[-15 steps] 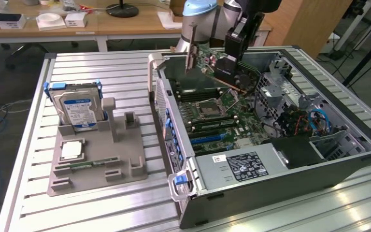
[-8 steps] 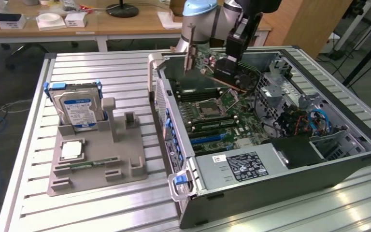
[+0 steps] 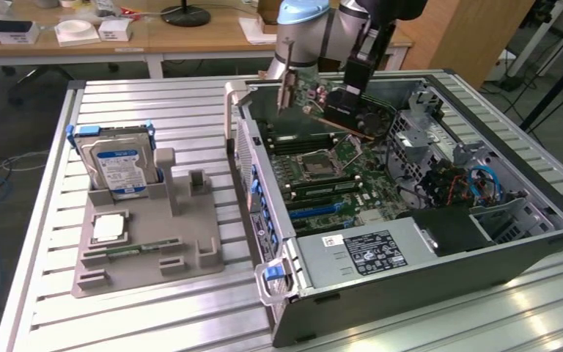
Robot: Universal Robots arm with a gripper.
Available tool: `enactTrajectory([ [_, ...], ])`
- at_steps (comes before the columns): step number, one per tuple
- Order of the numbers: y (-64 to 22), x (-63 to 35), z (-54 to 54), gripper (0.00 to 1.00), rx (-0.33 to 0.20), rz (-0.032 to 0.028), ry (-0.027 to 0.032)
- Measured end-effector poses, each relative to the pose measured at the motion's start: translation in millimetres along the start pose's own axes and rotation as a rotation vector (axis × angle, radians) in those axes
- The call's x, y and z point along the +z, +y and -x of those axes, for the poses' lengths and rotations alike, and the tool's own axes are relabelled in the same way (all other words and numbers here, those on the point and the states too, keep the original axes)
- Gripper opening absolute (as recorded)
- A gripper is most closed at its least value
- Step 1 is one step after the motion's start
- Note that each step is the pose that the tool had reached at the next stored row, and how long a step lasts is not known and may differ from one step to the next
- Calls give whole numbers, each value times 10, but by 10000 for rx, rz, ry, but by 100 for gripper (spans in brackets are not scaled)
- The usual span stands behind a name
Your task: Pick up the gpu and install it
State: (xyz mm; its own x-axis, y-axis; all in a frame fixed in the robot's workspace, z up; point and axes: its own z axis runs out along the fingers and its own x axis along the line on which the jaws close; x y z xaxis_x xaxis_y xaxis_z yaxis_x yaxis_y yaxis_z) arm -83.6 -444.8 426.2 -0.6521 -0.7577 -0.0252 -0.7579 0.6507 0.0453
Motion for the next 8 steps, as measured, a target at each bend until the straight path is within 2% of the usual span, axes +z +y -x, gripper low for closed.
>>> enactTrajectory([
  [8, 0, 6, 0, 26, -592, 15, 27],
])
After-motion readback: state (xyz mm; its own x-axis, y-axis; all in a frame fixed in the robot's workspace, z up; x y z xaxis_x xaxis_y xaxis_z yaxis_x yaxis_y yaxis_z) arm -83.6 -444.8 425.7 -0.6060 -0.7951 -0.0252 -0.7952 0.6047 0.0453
